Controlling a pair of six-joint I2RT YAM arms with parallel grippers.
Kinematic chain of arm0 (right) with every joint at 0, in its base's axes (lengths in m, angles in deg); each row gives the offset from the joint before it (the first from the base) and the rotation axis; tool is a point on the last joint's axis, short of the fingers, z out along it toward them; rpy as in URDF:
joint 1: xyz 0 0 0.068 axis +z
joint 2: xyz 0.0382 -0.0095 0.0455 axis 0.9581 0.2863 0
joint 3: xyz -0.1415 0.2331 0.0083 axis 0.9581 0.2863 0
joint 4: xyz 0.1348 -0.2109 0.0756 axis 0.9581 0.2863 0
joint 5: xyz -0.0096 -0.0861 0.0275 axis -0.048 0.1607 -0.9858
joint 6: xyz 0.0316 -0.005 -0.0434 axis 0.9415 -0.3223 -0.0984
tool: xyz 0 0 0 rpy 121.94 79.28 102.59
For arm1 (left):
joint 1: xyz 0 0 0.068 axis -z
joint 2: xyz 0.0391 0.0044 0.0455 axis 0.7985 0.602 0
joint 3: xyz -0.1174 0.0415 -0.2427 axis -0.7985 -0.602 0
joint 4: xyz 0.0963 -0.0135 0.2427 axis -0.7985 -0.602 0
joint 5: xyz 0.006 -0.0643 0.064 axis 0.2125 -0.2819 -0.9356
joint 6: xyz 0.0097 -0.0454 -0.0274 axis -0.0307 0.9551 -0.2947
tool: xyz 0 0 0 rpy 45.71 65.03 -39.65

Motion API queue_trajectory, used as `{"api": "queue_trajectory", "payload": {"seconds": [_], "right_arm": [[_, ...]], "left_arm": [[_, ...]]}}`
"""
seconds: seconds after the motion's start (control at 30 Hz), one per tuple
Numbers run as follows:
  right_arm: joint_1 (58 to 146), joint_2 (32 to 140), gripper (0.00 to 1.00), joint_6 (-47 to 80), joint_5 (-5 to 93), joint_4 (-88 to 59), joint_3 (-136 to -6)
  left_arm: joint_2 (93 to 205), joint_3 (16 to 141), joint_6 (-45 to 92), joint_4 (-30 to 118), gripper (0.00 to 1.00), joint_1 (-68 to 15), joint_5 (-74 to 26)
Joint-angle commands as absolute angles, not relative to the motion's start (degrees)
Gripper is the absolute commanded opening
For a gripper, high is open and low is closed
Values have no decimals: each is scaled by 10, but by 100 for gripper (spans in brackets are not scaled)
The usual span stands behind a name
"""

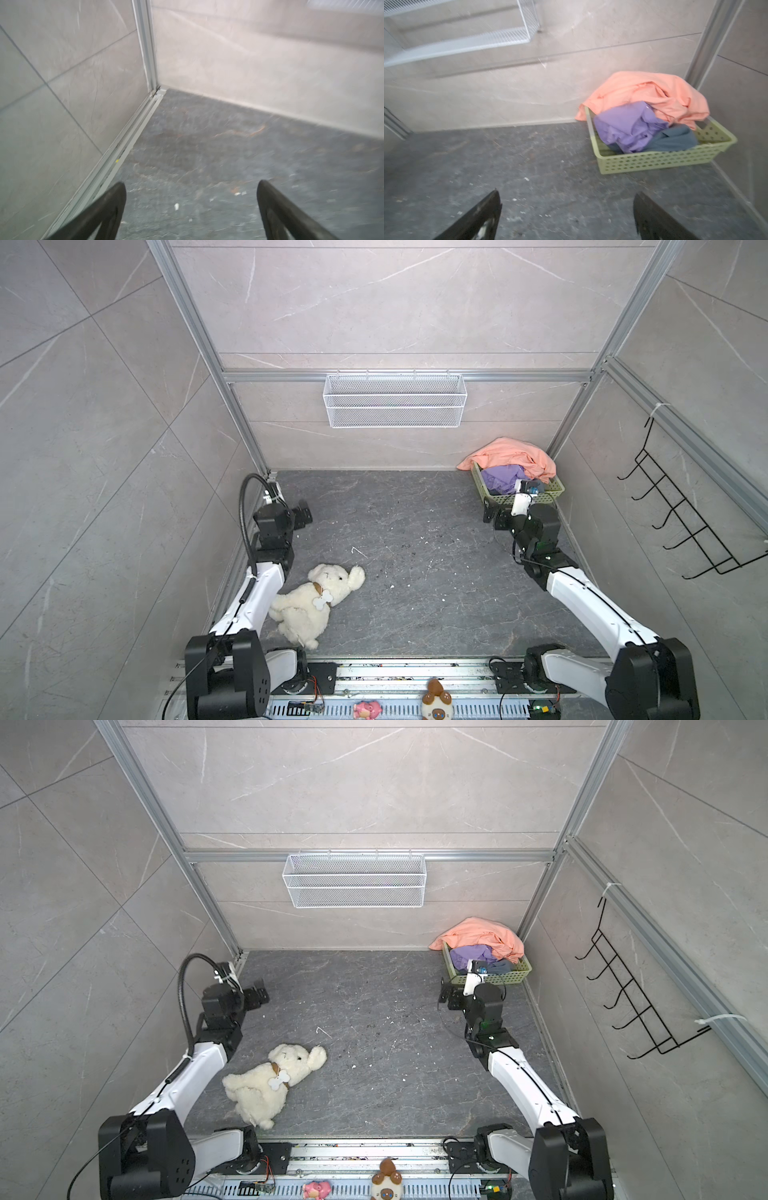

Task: Fold and stack the t-shirts
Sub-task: 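Reach the right gripper into the basket while the left arm moves forward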

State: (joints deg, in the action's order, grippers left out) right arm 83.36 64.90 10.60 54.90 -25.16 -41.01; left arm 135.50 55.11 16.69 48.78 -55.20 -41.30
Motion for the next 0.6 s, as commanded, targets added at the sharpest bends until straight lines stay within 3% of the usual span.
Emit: {"api": "queue_trajectory", "payload": {"seconds": [0.0, 0.17, 0.3, 0.47, 0.57], "right_arm": [[882, 677, 99, 248, 480, -83, -525], [1011, 748, 99, 375, 478, -92, -611], [1053, 798, 99, 424, 480, -70, -658], [1071, 780, 99, 403, 529, -54, -675], [1071, 777, 99, 398, 545, -35, -698]], "left_arm": [[1360, 660, 305, 310, 100, -531, -348], [1412, 743, 473, 287, 100, -426, -293], [1444, 737, 582, 343, 100, -351, -291], [1468, 765, 539, 344, 100, -316, -270], [1480, 737, 559, 437, 100, -317, -239]]}}
